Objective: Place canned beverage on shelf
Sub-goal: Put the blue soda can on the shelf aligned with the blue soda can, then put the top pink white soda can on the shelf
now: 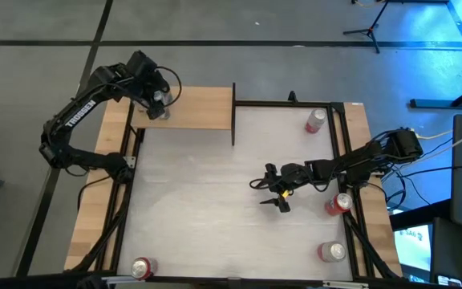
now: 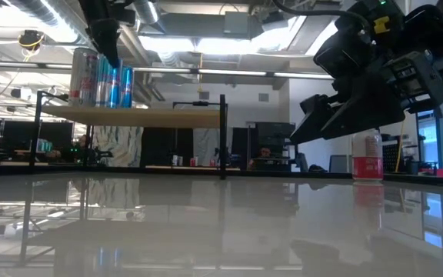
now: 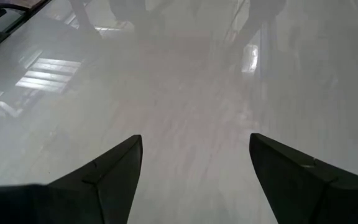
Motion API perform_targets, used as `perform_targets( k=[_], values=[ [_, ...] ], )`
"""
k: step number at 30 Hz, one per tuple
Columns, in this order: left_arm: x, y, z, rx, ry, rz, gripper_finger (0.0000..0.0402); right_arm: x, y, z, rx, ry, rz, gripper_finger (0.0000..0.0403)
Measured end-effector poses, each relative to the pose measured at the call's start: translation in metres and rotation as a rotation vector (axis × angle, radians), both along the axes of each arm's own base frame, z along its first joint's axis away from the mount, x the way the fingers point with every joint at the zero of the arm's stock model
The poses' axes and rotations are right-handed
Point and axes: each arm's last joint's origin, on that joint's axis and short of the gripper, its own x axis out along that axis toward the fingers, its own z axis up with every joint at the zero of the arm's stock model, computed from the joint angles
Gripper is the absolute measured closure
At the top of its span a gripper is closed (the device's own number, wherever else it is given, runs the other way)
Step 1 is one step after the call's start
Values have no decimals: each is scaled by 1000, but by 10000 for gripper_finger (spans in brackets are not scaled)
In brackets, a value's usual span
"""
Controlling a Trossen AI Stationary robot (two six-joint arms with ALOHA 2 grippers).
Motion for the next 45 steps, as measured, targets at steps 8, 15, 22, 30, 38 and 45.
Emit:
perform_targets(
  k=[8,15,22,30,38,45],
  values=[
    [4,-7,24,78,-63,-26,61,0,0,0,0,0,0,110],
    [13,-23,47,113,-175,-91,61,0,0,0,0,0,0,110],
    [34,-47,60,-102,-473,-286,61,0,0,0,5,2,-4,110],
    [67,-83,32,-207,-427,-361,61,2,0,1,15,61,-16,110],
    [93,-134,-16,-245,-338,-396,61,4,1,4,15,66,-18,110],
    [110,-174,-53,-191,-395,-473,61,-7,-1,22,23,55,-31,110]
  ],
)
